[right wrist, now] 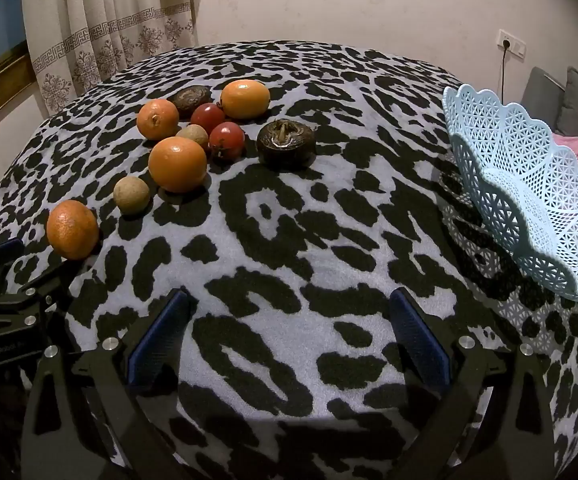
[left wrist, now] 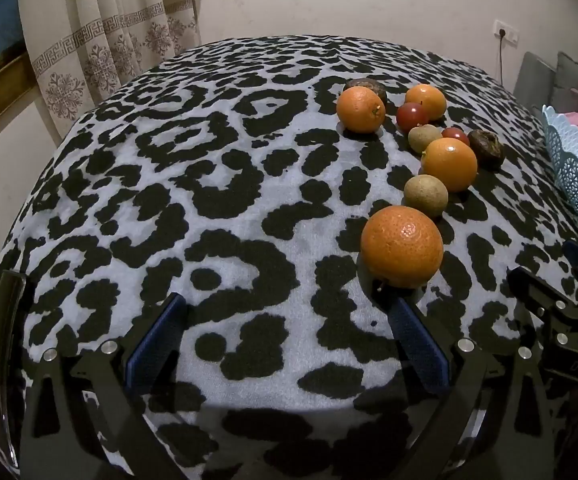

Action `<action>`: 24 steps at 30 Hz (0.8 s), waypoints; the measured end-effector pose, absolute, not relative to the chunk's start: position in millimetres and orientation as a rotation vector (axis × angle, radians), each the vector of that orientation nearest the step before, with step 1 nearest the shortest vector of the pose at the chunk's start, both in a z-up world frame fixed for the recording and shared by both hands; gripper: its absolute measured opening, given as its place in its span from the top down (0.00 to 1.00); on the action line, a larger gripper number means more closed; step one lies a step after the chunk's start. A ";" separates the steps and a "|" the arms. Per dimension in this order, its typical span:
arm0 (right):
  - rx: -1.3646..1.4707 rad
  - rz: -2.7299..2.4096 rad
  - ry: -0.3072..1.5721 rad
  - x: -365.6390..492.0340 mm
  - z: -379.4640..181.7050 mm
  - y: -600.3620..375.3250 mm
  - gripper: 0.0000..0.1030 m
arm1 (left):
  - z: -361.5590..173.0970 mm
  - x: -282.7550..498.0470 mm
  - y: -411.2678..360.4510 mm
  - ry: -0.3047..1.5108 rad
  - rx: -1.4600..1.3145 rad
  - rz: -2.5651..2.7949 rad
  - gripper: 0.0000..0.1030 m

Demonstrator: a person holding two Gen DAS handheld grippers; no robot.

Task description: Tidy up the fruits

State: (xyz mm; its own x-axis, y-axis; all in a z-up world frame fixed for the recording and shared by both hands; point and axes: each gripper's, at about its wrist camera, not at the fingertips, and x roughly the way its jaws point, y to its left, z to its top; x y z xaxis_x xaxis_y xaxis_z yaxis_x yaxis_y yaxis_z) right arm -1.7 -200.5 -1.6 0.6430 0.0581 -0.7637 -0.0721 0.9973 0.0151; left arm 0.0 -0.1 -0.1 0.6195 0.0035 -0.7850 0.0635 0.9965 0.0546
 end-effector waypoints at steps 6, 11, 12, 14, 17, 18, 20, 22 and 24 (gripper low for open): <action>-0.018 0.074 0.869 -1.7 -1.6 -200.5 0.02 | 0.1 0.0 -1.0 0.903 0.080 -0.035 0.05; -0.018 0.074 0.869 -1.7 -1.6 -200.5 0.02 | 0.0 0.1 -0.1 0.904 0.076 -0.036 0.05; -0.017 0.074 0.869 -1.7 -1.6 -200.7 0.02 | 0.0 0.0 -0.1 0.904 0.076 -0.036 0.05; -0.017 0.074 0.869 -1.7 -1.5 -200.7 0.02 | 0.0 0.1 -0.2 0.904 0.076 -0.036 0.05; -0.017 0.074 0.869 -1.8 -1.5 -200.9 0.02 | 0.0 0.0 -0.1 0.903 0.075 -0.037 0.05; -0.017 0.074 0.869 -1.8 -1.5 -200.9 0.02 | 0.0 0.1 -0.1 0.904 0.075 -0.037 0.05; -0.017 0.074 0.869 -1.9 -1.5 -200.8 0.02 | 0.0 0.0 -0.1 0.903 0.075 -0.037 0.05; -0.018 0.074 0.869 -1.9 -1.5 -200.7 0.02 | 0.0 0.0 -0.2 0.903 0.075 -0.037 0.05; -0.018 0.074 0.869 -1.8 -1.5 -200.7 0.02 | 0.0 0.0 -0.1 0.903 0.074 -0.037 0.05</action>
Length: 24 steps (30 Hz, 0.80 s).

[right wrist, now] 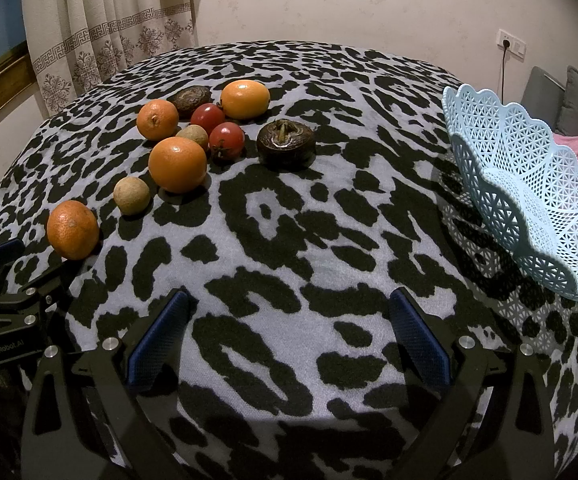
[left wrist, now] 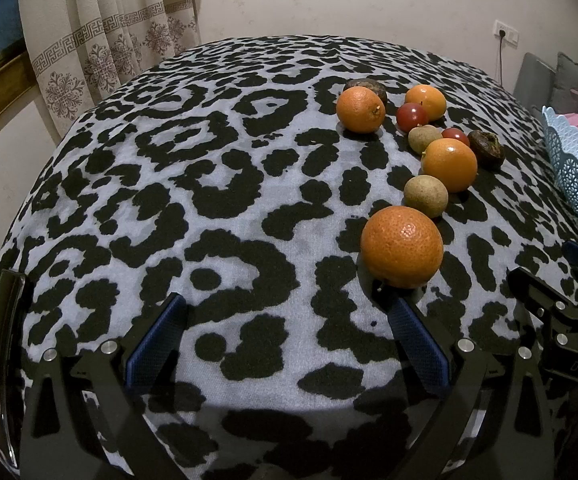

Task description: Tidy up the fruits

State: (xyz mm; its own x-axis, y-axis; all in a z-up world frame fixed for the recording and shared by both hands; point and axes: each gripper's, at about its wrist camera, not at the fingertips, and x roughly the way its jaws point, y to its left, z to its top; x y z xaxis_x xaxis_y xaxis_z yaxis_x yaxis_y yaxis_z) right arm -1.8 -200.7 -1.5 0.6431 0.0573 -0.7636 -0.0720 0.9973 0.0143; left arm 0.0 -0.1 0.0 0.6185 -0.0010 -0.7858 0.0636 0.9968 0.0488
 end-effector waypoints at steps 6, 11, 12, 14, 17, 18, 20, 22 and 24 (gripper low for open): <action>-0.017 0.074 0.869 -2.1 -1.5 -200.7 0.02 | 0.0 0.0 0.0 0.903 0.074 -0.037 0.05; -0.017 0.074 0.868 -1.9 -1.6 -200.3 0.02 | 0.0 0.0 -0.1 0.903 0.074 -0.037 0.05; -0.017 0.074 0.868 -1.9 -1.6 -200.2 0.02 | 0.0 0.1 -0.1 0.903 0.074 -0.037 0.05; -0.018 0.074 0.869 -1.8 -1.6 -200.3 0.02 | 0.0 0.0 0.0 0.903 0.073 -0.038 0.05; -0.017 0.074 0.869 -1.5 -1.7 -200.5 0.02 | 0.0 0.0 -0.1 0.903 0.074 -0.037 0.05; -0.017 0.074 0.869 -1.5 -1.7 -200.6 0.02 | 0.0 0.2 -0.4 0.904 0.076 -0.036 0.05; -0.015 0.076 0.869 -1.4 -1.7 -200.8 0.02 | 0.0 0.6 0.1 0.905 0.073 -0.037 0.05; -0.014 0.080 0.870 -1.3 -1.6 -200.9 0.02 | -1.2 1.2 -1.3 0.906 0.073 -0.037 0.05; -0.015 0.085 0.872 -2.3 -2.9 -199.4 0.02 | -1.1 0.8 -1.4 0.906 0.072 -0.038 0.05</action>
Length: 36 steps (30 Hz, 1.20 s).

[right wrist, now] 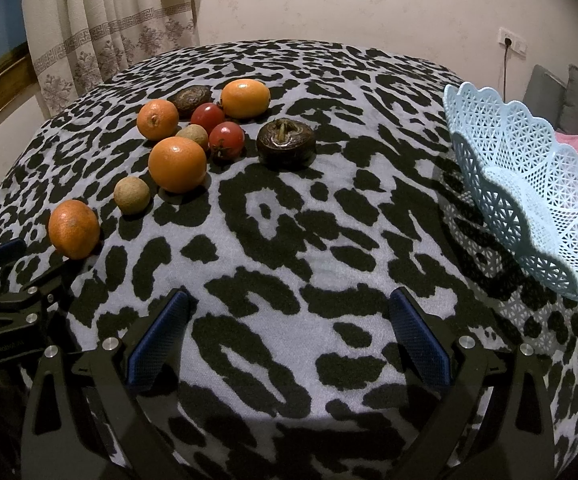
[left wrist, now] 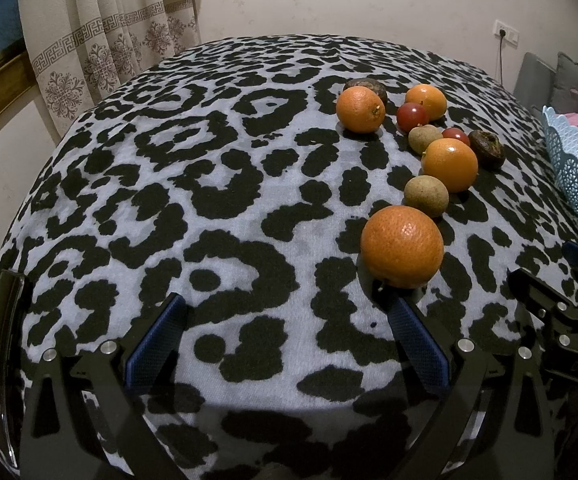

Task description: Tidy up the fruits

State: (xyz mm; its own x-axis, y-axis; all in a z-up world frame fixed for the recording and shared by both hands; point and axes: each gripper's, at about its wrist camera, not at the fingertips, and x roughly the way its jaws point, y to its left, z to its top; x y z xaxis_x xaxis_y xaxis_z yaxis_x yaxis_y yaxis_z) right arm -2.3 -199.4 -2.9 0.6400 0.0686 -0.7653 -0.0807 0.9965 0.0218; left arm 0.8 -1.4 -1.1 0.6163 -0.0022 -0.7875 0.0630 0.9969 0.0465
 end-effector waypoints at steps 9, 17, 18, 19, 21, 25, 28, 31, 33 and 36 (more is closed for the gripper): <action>-0.025 0.094 0.883 1.1 -3.1 -200.8 0.02 | -0.3 1.3 -1.1 0.907 0.067 -0.041 0.05; -0.040 0.121 0.907 5.8 -3.1 -201.3 0.02 | -0.2 1.3 -0.9 0.907 0.066 -0.041 0.05; -0.043 0.123 0.910 5.9 -3.1 -200.8 0.02 | -0.1 1.3 -1.4 0.907 0.065 -0.042 0.05; -0.044 0.123 0.910 6.0 -3.1 -200.6 0.02 | -0.2 1.3 -1.2 0.907 0.066 -0.041 0.05; -0.044 0.123 0.910 7.1 -2.6 -200.4 0.02 | -0.2 1.3 -0.8 0.907 0.065 -0.042 0.05; -0.029 0.129 0.898 6.1 -2.5 -200.7 0.02 | 1.4 2.4 2.6 0.902 0.040 -0.059 0.05; 0.002 0.146 0.886 3.7 -1.4 -204.9 0.02 | 4.7 0.6 9.5 0.890 -0.010 -0.089 0.05; 0.051 0.170 0.867 0.4 0.3 -211.2 0.02 | 7.9 -0.9 12.5 0.881 -0.034 -0.105 0.05; 0.091 0.189 0.853 -1.7 1.7 -217.6 0.02 | 10.6 -2.4 10.8 0.873 -0.036 -0.118 0.05; 0.138 0.214 0.829 -4.7 4.2 -224.2 0.02 | 18.2 -5.6 4.6 0.845 -0.023 -0.147 0.05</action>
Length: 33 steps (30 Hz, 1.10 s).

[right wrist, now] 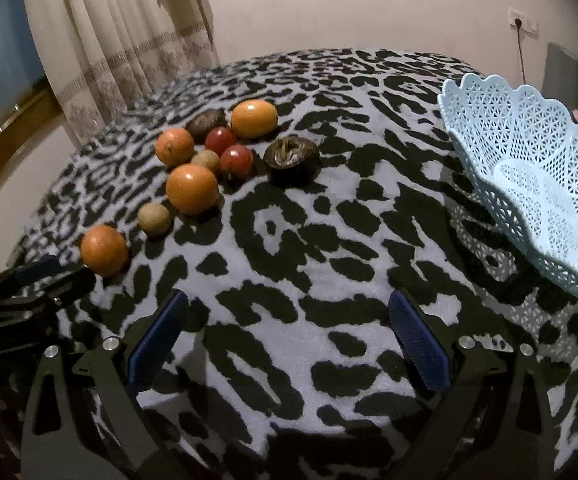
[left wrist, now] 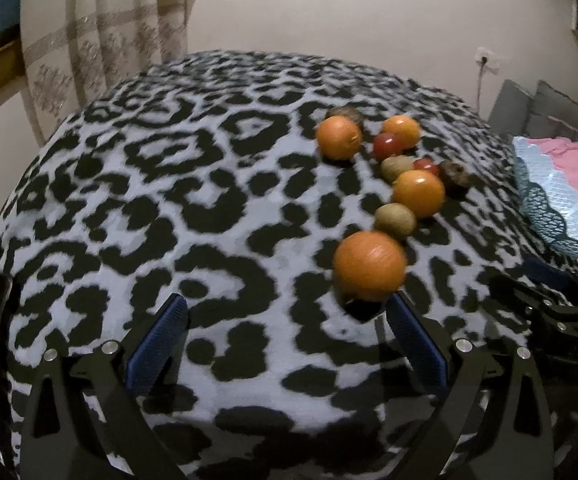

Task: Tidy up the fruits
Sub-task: 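Lower the left tool onto the large orange and close its fingers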

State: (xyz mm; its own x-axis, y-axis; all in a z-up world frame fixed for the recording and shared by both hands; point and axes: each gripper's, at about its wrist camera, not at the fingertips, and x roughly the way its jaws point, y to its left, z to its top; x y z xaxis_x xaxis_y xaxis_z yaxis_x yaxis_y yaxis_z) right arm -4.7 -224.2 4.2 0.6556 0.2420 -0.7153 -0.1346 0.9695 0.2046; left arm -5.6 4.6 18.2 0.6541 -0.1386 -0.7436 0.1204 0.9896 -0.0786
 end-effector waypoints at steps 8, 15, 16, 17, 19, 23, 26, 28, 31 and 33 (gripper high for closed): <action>0.210 0.247 0.717 -19.0 19.9 -234.8 0.02 | 28.8 3.9 -18.8 0.793 0.022 -0.212 0.05; 0.209 0.219 0.727 -19.9 19.9 -234.2 0.02 | 13.4 9.8 -23.5 0.857 0.026 -0.233 0.22; 0.213 0.218 0.732 -19.6 19.7 -234.9 0.02 | 11.6 8.6 -20.6 0.867 0.016 -0.231 0.24; 0.218 0.218 0.738 -19.8 19.5 -234.9 0.02 | 10.4 6.7 -18.5 0.869 0.011 -0.229 0.27; 0.225 0.219 0.746 -19.7 19.3 -233.8 0.02 | 10.9 1.7 -13.8 0.864 0.001 -0.229 0.31; 0.234 0.234 0.769 -14.2 21.3 -224.5 0.03 | 14.3 -7.7 -7.5 0.840 -0.025 -0.249 0.45; 0.218 0.256 0.775 -10.3 25.2 -212.0 0.09 | 20.5 -14.1 -2.1 0.801 -0.042 -0.235 0.51; 0.196 0.271 0.780 -6.8 28.3 -201.0 0.15 | 25.2 -18.0 2.9 0.779 -0.055 -0.229 0.53; 0.151 0.311 0.795 2.8 31.0 -179.0 0.23 | 29.5 -22.1 11.8 0.763 -0.076 -0.228 0.57; 0.134 0.332 0.805 8.4 31.1 -167.7 0.28 | 31.3 -23.9 17.4 0.753 -0.087 -0.225 0.58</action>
State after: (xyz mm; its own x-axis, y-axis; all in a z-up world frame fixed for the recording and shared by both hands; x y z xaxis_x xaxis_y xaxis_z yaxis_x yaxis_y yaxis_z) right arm 8.4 -167.7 31.1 0.6451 0.3413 -0.6837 -0.2401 0.9399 0.2426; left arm -23.9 17.4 31.3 0.7067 -0.2334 -0.6679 0.1716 0.9724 -0.1583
